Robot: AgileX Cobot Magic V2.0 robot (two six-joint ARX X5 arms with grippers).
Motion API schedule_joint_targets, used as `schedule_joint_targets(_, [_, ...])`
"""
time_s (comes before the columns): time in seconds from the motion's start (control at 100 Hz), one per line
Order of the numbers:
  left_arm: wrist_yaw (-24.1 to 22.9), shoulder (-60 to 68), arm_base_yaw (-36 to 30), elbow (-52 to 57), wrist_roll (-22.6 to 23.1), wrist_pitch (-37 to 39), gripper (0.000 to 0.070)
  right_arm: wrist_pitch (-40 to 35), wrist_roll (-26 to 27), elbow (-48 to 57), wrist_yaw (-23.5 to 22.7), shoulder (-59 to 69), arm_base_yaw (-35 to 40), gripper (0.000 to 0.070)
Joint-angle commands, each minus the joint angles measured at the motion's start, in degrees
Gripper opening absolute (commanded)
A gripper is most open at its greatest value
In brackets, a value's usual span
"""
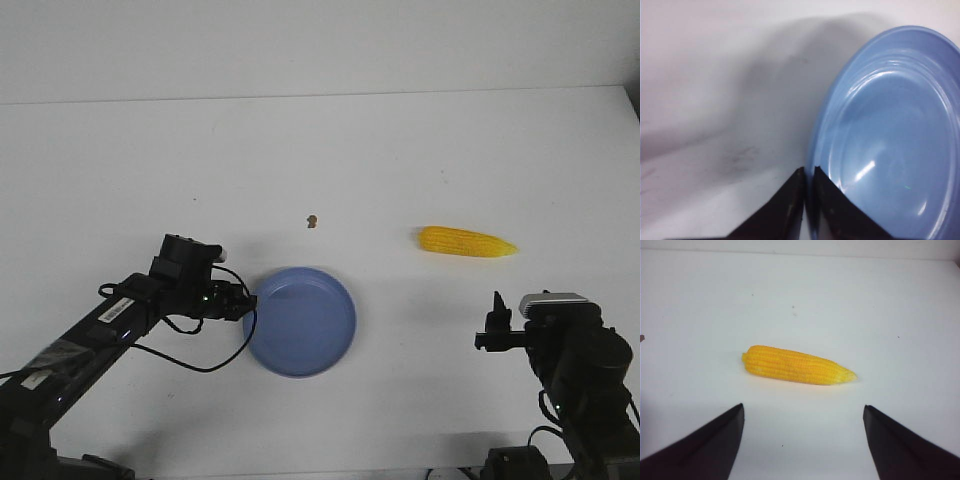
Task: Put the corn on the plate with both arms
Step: 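Push the blue plate with the left gripper toward the table center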
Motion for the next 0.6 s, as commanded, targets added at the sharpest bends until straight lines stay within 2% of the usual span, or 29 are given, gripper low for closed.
schedule_joint_targets(0.0, [-0.07, 1.33, -0.55, 0.09, 0.0, 0.66, 0.0008, 0.59, 0.57, 0.94, -0.07, 0.24, 0.09, 0.0503])
schedule_joint_targets(0.3, [-2.78, 3.5, -1.97, -0.11, 0.55, 1.62, 0.001, 0.61, 0.57, 0.94, -0.07, 0.24, 0.09, 0.0502])
schedule_joint_targets(0.59, [-2.84, 4.66, -2.64, -0.11, 0.55, 2.27, 0.0022, 0.61, 0.57, 0.94, -0.07, 0.24, 0.09, 0.0502])
